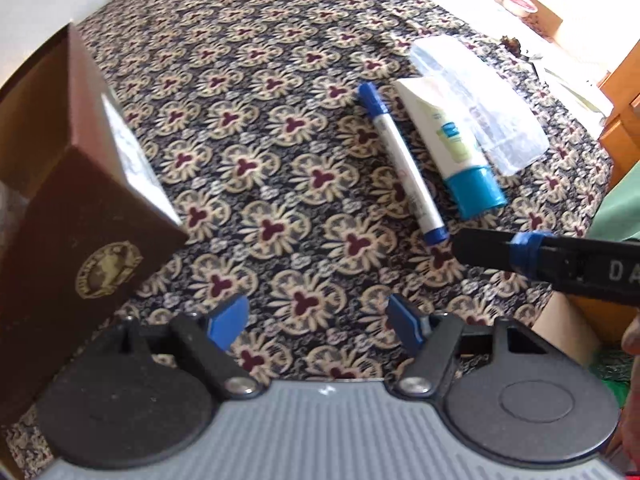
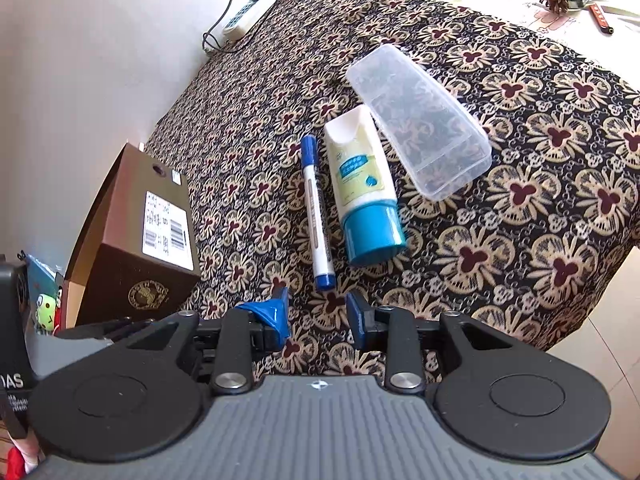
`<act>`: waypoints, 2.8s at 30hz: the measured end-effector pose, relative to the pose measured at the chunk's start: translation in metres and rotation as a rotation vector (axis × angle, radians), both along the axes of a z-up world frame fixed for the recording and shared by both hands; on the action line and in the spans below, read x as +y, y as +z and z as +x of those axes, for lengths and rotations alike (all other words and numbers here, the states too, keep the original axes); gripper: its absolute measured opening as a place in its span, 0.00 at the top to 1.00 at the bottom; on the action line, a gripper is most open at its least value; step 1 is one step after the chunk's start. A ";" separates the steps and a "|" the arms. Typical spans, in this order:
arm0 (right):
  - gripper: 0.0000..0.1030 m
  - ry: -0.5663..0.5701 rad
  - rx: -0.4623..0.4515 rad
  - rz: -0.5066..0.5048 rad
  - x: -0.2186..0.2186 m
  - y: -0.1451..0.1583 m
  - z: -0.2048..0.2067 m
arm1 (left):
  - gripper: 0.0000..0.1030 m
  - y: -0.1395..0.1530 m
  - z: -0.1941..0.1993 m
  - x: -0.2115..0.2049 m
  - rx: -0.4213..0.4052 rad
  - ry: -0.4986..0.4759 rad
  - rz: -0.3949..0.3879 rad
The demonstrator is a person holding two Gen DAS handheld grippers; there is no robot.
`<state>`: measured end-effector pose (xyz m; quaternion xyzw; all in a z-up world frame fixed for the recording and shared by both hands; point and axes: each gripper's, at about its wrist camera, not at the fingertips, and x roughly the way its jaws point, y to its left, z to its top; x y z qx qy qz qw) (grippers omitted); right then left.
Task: Organize rigid objects
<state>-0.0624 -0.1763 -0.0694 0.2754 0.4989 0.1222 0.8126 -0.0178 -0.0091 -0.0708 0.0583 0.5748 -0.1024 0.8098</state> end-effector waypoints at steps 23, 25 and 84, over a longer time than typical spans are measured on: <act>0.90 0.314 0.066 0.033 0.002 -0.011 0.120 | 0.30 0.002 0.054 -0.017 0.005 0.156 -0.109; 0.90 0.332 0.059 0.010 0.007 -0.012 0.128 | 0.31 0.002 0.055 -0.018 0.001 0.167 -0.120; 0.98 0.626 -0.098 0.388 0.051 0.049 0.161 | 0.93 0.094 0.022 0.028 -0.370 0.424 -0.321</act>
